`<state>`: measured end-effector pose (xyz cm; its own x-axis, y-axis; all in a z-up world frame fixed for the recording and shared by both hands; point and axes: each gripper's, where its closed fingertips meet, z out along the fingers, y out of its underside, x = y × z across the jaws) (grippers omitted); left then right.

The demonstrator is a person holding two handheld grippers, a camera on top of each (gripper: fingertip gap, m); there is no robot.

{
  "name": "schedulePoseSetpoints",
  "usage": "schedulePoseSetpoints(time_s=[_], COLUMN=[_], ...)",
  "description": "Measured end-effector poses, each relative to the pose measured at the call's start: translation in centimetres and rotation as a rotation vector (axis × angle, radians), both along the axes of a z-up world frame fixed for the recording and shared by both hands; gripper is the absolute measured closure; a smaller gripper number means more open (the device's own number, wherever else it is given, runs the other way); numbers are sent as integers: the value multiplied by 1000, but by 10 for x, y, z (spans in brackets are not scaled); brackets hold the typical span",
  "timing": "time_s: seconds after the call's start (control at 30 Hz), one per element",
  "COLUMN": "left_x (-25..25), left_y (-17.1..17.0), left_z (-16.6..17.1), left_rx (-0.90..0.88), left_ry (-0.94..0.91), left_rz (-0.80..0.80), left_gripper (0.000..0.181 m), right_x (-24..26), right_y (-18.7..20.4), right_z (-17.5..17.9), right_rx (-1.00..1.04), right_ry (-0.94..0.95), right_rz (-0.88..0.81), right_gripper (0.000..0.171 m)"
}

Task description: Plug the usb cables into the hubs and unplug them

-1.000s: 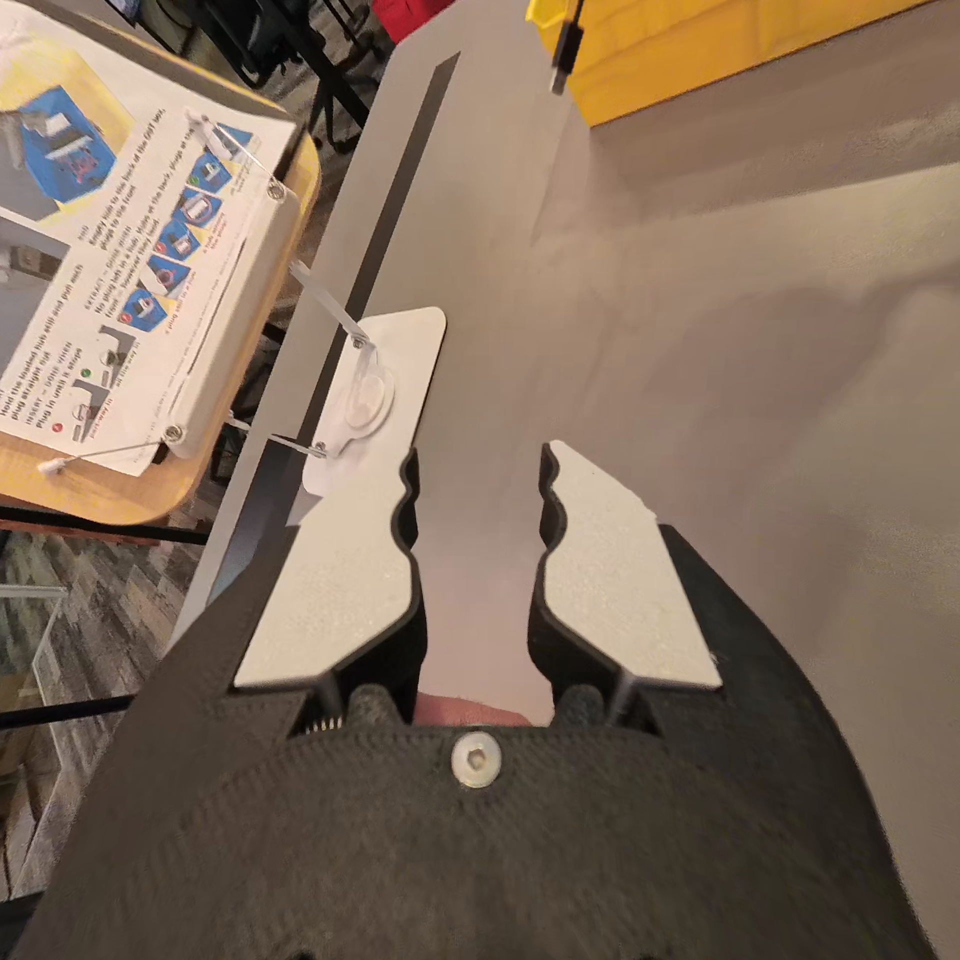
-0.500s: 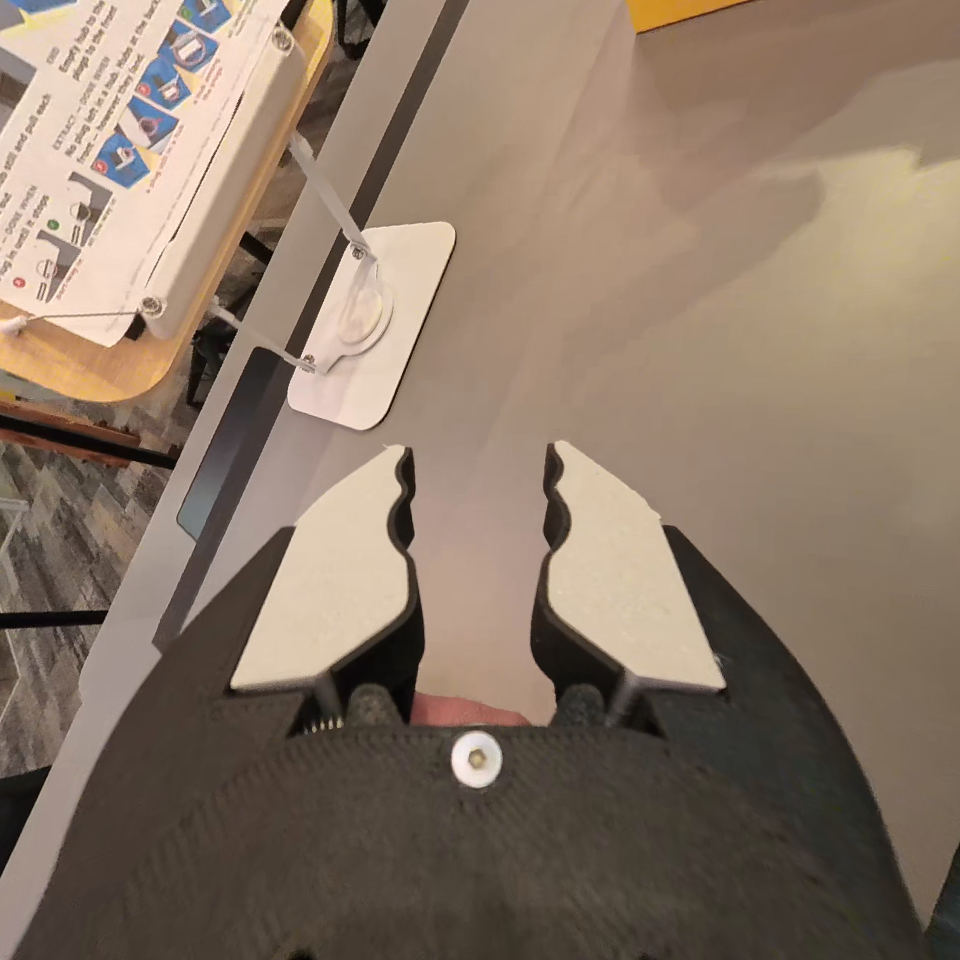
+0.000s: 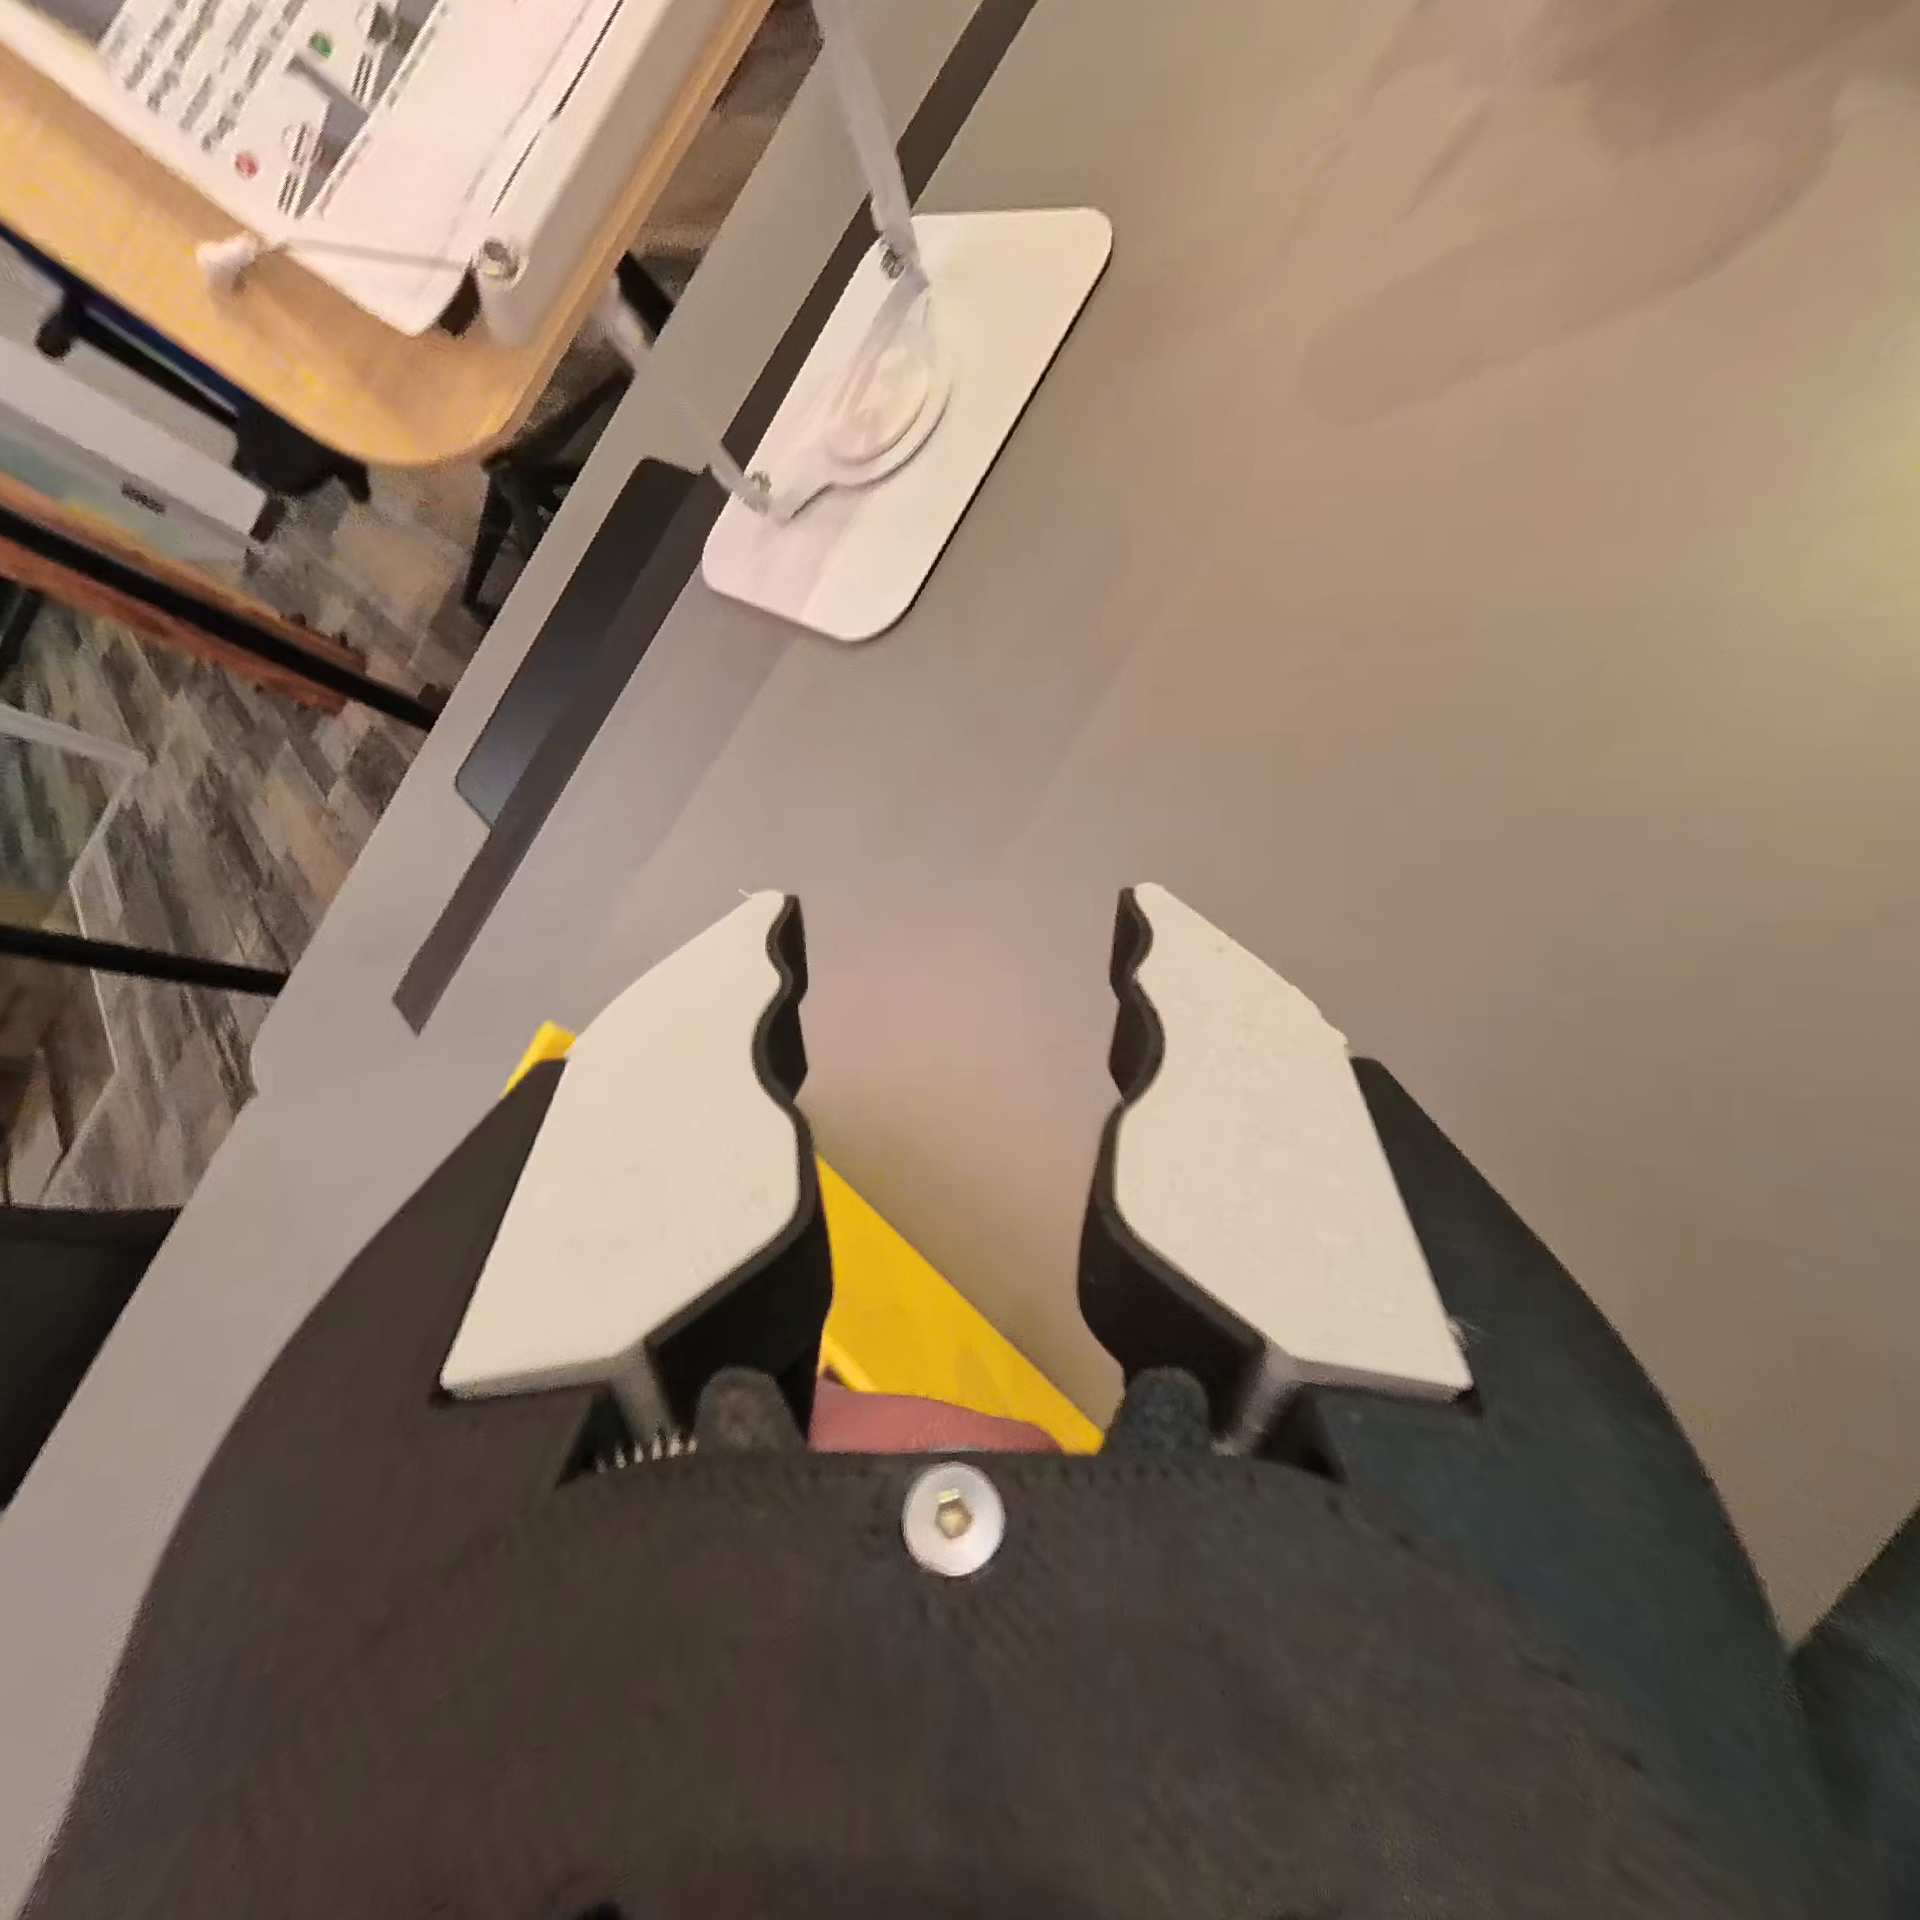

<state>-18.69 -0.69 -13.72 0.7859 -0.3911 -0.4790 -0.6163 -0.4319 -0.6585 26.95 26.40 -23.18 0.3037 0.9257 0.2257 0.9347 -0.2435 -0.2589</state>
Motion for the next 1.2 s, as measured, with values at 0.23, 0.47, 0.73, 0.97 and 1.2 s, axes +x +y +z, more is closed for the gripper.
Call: schedulePoseSetpoints(time_s=[0.23,0.47,0.73,0.97,1.2], left_x=[-42,-64,-57,-54,-70], left_y=[-36,-62,-108,-167,-201], left_z=[6,6,-15,-23,-25], left_rx=[34,114,162,152,162], left_ry=[-56,-108,-159,-131,-120], left_rz=[141,255,316,371,472], left_gripper=[121,119,118,116,115], right_x=[15,4,-13,5,33], right_y=[8,-26,-78,-104,-113], right_z=[45,97,127,112,93], right_rx=[196,310,401,444,433], right_ry=[42,212,318,333,356], right_rz=[-96,-186,-151,-139,-161], right_gripper=[89,97,100,100,100])
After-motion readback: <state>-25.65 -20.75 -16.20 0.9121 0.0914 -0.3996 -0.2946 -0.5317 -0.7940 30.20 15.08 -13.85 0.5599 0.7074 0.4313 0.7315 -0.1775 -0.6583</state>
